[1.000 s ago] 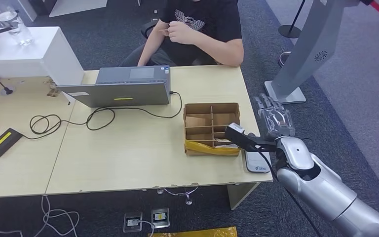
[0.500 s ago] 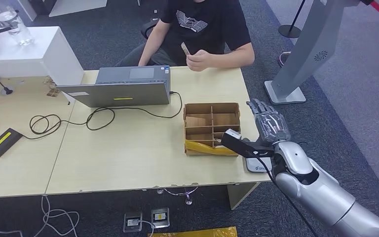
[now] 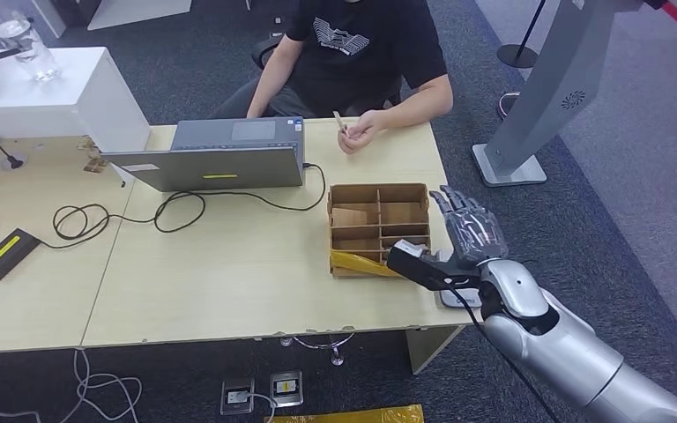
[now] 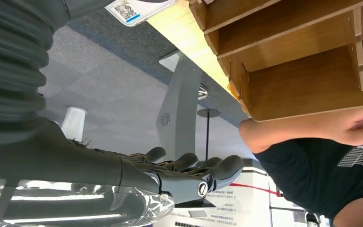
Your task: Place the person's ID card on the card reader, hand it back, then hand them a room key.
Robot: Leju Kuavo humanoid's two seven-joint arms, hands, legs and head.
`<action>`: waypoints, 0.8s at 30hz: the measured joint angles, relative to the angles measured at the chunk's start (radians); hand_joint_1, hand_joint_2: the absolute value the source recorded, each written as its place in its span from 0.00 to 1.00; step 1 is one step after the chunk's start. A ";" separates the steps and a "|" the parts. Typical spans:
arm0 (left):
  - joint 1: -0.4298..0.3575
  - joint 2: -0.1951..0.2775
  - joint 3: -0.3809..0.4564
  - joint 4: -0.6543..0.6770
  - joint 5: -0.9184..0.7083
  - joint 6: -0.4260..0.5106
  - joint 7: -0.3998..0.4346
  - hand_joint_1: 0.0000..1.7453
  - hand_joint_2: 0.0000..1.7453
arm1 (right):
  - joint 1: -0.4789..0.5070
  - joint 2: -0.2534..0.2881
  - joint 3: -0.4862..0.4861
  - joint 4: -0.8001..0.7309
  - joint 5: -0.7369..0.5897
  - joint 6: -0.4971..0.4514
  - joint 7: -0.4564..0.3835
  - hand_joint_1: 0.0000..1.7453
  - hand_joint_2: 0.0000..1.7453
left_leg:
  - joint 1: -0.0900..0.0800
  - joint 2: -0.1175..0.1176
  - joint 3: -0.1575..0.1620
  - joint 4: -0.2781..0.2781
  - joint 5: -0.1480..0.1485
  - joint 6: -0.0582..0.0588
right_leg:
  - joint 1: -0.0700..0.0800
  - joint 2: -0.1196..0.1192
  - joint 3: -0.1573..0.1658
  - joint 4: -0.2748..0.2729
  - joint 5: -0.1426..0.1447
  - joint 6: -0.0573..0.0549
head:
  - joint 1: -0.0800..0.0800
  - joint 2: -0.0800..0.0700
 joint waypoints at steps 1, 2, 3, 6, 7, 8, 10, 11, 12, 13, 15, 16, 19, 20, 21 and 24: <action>0.000 0.000 0.000 0.000 -0.001 0.000 0.000 0.00 0.00 | 0.001 0.000 0.000 0.002 -0.002 0.000 0.000 0.00 1.00 | 0.000 0.000 0.000 0.000 0.000 0.000 | 0.000 0.000 0.000 0.000 0.000 0.000 | 0.000 0.000; 0.000 0.000 0.000 0.000 -0.003 0.000 0.000 0.00 0.00 | 0.003 0.001 0.001 0.003 -0.003 -0.001 0.001 0.00 1.00 | 0.000 0.000 0.000 0.000 0.000 0.000 | 0.000 0.000 0.000 0.000 0.000 0.000 | 0.000 0.000; 0.000 0.000 0.000 0.000 -0.004 0.000 0.000 0.00 0.00 | 0.005 0.001 0.001 0.005 -0.003 -0.001 0.002 0.00 1.00 | 0.000 0.000 0.000 0.000 0.000 0.000 | 0.000 0.000 0.000 0.000 0.000 0.000 | 0.000 0.000; 0.000 0.000 0.000 0.000 -0.007 0.000 0.000 0.00 0.00 | 0.012 0.003 0.004 0.010 -0.003 -0.003 0.007 0.00 1.00 | 0.000 0.000 0.000 0.000 0.000 0.000 | 0.000 0.000 0.000 0.000 0.000 0.000 | 0.000 0.000; 0.000 0.000 0.000 0.000 -0.009 0.000 0.000 0.00 0.00 | 0.014 0.004 0.004 0.012 -0.003 -0.004 0.009 0.00 1.00 | 0.000 0.000 0.000 0.000 0.000 0.000 | 0.000 0.000 0.000 0.000 0.000 0.000 | 0.000 0.000; 0.000 0.000 0.000 0.000 -0.010 0.000 0.000 0.00 0.00 | 0.016 0.005 0.004 0.014 -0.003 -0.007 0.010 0.00 1.00 | 0.000 0.000 0.000 0.000 0.000 0.000 | 0.000 0.000 0.000 0.000 0.000 0.000 | 0.000 0.000; 0.000 0.000 0.000 0.000 -0.013 0.000 0.000 0.00 0.00 | 0.020 0.009 0.004 0.019 -0.002 -0.013 0.012 0.00 1.00 | 0.000 0.000 0.000 0.000 0.000 0.000 | 0.000 0.000 0.000 0.000 0.000 0.000 | 0.000 0.000; 0.000 0.000 0.000 0.000 -0.014 0.000 0.000 0.00 0.00 | 0.022 0.010 0.004 0.021 -0.001 -0.016 0.012 0.00 1.00 | 0.000 0.000 0.000 0.000 0.000 0.000 | 0.000 0.000 0.000 0.000 0.000 0.000 | 0.000 0.000; 0.000 0.000 0.000 0.000 -0.015 0.000 0.000 0.00 0.00 | 0.024 0.012 0.004 0.023 -0.001 -0.019 0.013 0.00 1.00 | 0.000 0.000 0.000 0.000 0.000 0.000 | 0.000 0.000 0.000 0.000 0.000 0.000 | 0.000 0.000; 0.000 0.000 0.000 0.000 -0.016 0.000 0.000 0.00 0.00 | 0.026 0.014 0.004 0.025 0.000 -0.022 0.013 0.00 1.00 | 0.000 0.000 0.000 0.000 0.000 0.000 | 0.000 0.000 0.000 0.000 0.000 0.000 | 0.000 0.000; 0.000 0.000 0.000 0.000 -0.018 -0.001 0.000 0.00 0.00 | 0.029 0.019 0.004 0.031 0.001 -0.028 0.013 0.00 1.00 | 0.000 0.000 0.000 0.000 0.000 0.000 | 0.000 0.000 0.000 0.000 0.000 0.000 | 0.000 0.000; 0.000 0.000 0.000 0.000 -0.018 -0.001 0.000 0.00 0.00 | 0.030 0.021 0.004 0.034 0.002 -0.031 0.013 0.00 1.00 | 0.000 0.000 0.000 0.000 0.000 0.000 | 0.000 0.000 0.000 0.000 0.000 0.000 | 0.000 0.000; 0.000 0.000 0.000 0.000 -0.020 -0.002 0.000 0.00 0.00 | 0.034 0.029 0.002 0.042 0.005 -0.040 0.009 0.00 1.00 | 0.000 0.000 0.000 0.000 0.000 0.000 | 0.000 0.000 0.000 0.000 0.000 0.000 | 0.000 0.000; 0.000 0.000 0.000 0.000 -0.020 -0.002 0.000 0.00 0.00 | 0.035 0.031 0.001 0.045 0.006 -0.042 0.007 0.00 1.00 | 0.000 0.000 0.000 0.000 0.000 0.000 | 0.000 0.000 0.000 0.000 0.000 0.000 | 0.000 0.000; 0.000 0.000 0.000 0.000 -0.021 -0.003 0.001 0.00 0.00 | 0.036 0.034 0.000 0.047 0.006 -0.043 0.005 0.00 1.00 | 0.000 0.000 0.000 0.000 0.000 0.000 | 0.000 0.000 0.000 0.000 0.000 0.000 | 0.000 0.000; -0.001 0.000 0.000 0.000 -0.022 -0.003 0.004 0.00 0.00 | 0.037 0.046 -0.002 0.057 0.007 -0.045 -0.004 0.00 1.00 | 0.000 0.000 0.000 0.000 0.000 0.000 | 0.000 0.000 0.000 0.000 0.000 0.000 | 0.000 0.000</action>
